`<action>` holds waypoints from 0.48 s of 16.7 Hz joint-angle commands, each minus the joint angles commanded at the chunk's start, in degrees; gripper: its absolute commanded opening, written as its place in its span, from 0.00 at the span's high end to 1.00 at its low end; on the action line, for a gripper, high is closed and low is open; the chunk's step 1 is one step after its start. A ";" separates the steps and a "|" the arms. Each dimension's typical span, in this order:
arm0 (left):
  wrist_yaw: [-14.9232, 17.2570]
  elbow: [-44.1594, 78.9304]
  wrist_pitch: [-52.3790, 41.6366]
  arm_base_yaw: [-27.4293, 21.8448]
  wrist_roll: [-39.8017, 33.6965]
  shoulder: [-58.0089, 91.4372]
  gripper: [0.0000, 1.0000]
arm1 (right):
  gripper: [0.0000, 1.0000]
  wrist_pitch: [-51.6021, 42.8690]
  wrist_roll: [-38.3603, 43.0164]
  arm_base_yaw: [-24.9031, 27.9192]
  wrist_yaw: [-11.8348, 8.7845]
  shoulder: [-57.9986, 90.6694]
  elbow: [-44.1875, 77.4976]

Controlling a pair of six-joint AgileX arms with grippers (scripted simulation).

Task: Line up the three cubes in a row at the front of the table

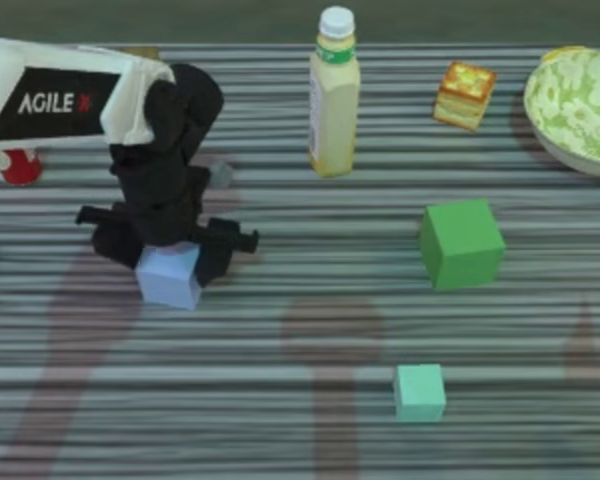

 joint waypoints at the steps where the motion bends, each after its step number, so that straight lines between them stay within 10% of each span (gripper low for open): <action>1: 0.00 0.00 0.00 0.00 0.00 0.00 0.75 | 0.00 0.00 0.00 0.00 0.00 0.00 0.00; 4: 0.00 0.00 0.00 0.00 0.00 0.00 0.98 | 0.00 0.00 0.00 0.00 0.00 0.00 0.00; 8: 0.00 0.00 0.00 0.00 0.00 0.00 1.00 | 0.00 0.00 0.00 0.00 0.00 0.00 0.00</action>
